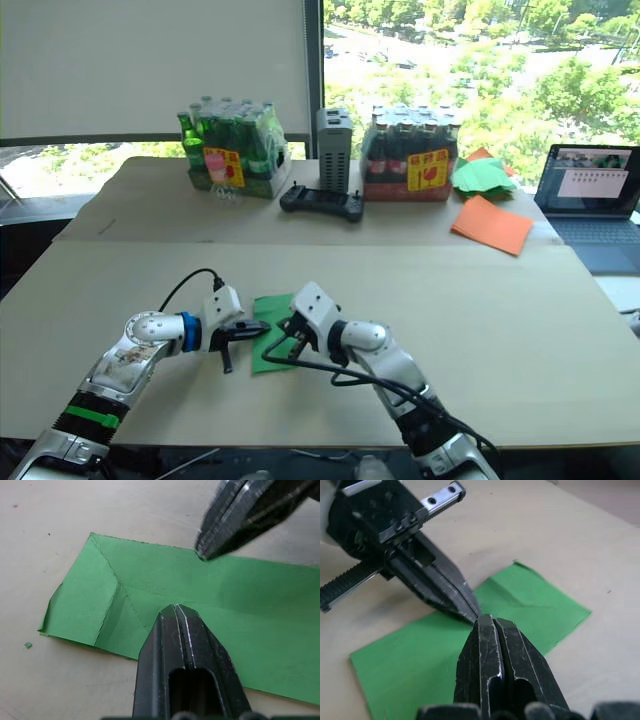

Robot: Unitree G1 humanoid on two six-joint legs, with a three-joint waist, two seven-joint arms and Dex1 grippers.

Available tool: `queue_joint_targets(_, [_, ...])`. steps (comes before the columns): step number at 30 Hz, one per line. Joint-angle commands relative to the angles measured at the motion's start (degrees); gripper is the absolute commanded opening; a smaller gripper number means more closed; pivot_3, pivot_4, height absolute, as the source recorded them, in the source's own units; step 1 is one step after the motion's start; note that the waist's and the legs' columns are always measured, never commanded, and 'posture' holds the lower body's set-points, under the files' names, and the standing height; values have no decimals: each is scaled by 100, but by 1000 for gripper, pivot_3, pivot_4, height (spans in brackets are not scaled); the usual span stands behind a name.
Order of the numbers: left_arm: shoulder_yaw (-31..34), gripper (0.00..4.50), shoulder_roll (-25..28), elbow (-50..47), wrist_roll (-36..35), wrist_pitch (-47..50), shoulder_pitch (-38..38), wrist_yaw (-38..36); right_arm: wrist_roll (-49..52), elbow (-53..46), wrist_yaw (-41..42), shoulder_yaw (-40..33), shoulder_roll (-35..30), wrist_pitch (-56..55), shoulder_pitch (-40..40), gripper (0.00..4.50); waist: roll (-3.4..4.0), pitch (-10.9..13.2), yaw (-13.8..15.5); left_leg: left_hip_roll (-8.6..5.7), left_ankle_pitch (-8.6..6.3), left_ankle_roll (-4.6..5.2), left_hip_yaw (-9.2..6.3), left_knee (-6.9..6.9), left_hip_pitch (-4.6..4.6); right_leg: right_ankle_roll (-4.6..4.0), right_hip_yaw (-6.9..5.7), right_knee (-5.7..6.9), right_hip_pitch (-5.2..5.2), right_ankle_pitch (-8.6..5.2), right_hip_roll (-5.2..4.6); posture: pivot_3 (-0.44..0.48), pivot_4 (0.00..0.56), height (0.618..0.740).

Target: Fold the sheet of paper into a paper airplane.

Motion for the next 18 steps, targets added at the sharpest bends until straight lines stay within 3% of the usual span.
queue_joint_targets(1, [-191,0,83,77,226,145,208,0,-32,201,182,97,-32,-122,-62,33,0,0,1,0,0,0,0,0,-1,0,0,-1,-1,0,0,0,150,740])
queue_joint_targets(9, [-211,0,88,-219,231,245,345,59,-104,1168,111,-22,112,-330,-169,33,2,-1,-24,2,0,0,2,0,13,-1,1,4,8,0,2,0,150,740])
queue_joint_targets(18, [-185,0,131,-384,215,334,418,88,-122,2613,7,-395,304,-967,-1078,33,2,-1,-9,1,0,0,3,0,16,-2,2,4,11,1,0,0,150,740])
